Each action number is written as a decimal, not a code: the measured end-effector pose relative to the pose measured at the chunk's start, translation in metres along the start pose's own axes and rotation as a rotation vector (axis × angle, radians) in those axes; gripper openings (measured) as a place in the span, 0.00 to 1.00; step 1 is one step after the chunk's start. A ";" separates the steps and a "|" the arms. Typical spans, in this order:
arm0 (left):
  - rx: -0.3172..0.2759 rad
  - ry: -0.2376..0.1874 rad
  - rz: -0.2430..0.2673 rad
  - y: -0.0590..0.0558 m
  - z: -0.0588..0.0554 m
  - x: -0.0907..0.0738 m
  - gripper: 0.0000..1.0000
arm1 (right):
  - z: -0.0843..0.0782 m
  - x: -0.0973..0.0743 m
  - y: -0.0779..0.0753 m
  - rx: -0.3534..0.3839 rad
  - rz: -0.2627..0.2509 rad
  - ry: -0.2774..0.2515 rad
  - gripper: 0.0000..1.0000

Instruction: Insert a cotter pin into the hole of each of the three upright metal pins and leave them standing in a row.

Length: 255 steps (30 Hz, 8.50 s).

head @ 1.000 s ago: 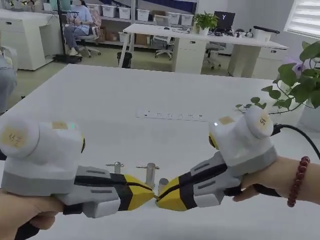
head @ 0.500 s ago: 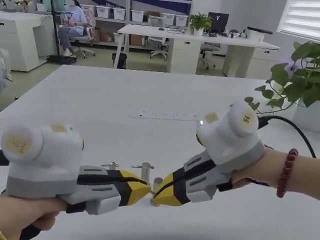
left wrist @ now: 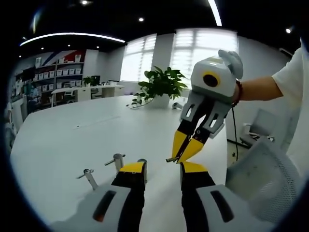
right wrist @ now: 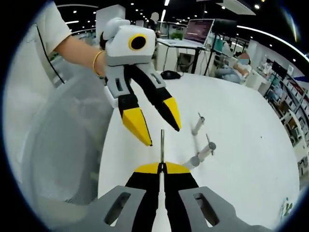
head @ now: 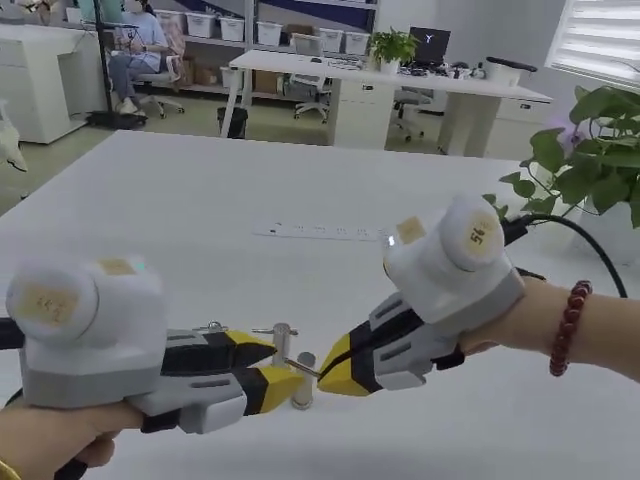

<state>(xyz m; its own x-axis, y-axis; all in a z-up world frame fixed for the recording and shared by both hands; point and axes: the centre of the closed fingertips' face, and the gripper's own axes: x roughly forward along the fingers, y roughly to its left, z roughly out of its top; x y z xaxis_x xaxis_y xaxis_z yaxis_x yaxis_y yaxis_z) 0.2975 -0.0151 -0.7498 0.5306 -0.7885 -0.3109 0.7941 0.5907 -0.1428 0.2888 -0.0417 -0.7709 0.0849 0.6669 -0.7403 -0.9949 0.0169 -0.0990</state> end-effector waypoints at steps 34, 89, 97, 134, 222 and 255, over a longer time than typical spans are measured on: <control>-0.003 0.084 0.209 0.038 -0.039 0.035 0.31 | -0.063 0.002 -0.049 -0.035 -0.085 0.385 0.02; -0.064 0.141 0.168 0.047 -0.059 0.077 0.12 | -0.070 0.019 -0.064 -0.114 0.022 0.456 0.03; -0.068 0.142 0.163 0.047 -0.059 0.077 0.12 | -0.067 0.017 -0.064 -0.132 0.027 0.456 0.03; -0.076 0.143 0.149 0.047 -0.060 0.077 0.12 | -0.064 0.022 -0.062 -0.101 0.044 0.411 0.03; -0.107 0.165 0.188 0.050 -0.064 0.074 0.20 | -0.027 0.046 -0.058 0.098 0.002 0.202 0.17; -0.080 0.161 0.203 0.051 -0.058 0.043 0.24 | -0.027 0.059 -0.062 0.226 -0.057 0.061 0.13</control>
<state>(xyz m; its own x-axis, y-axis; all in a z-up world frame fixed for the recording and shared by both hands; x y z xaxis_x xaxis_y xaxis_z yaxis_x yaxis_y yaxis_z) 0.3432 -0.0091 -0.8245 0.6175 -0.6194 -0.4848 0.6473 0.7503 -0.1342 0.3566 -0.0235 -0.8270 0.1377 0.6135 -0.7776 -0.9745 0.2242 0.0043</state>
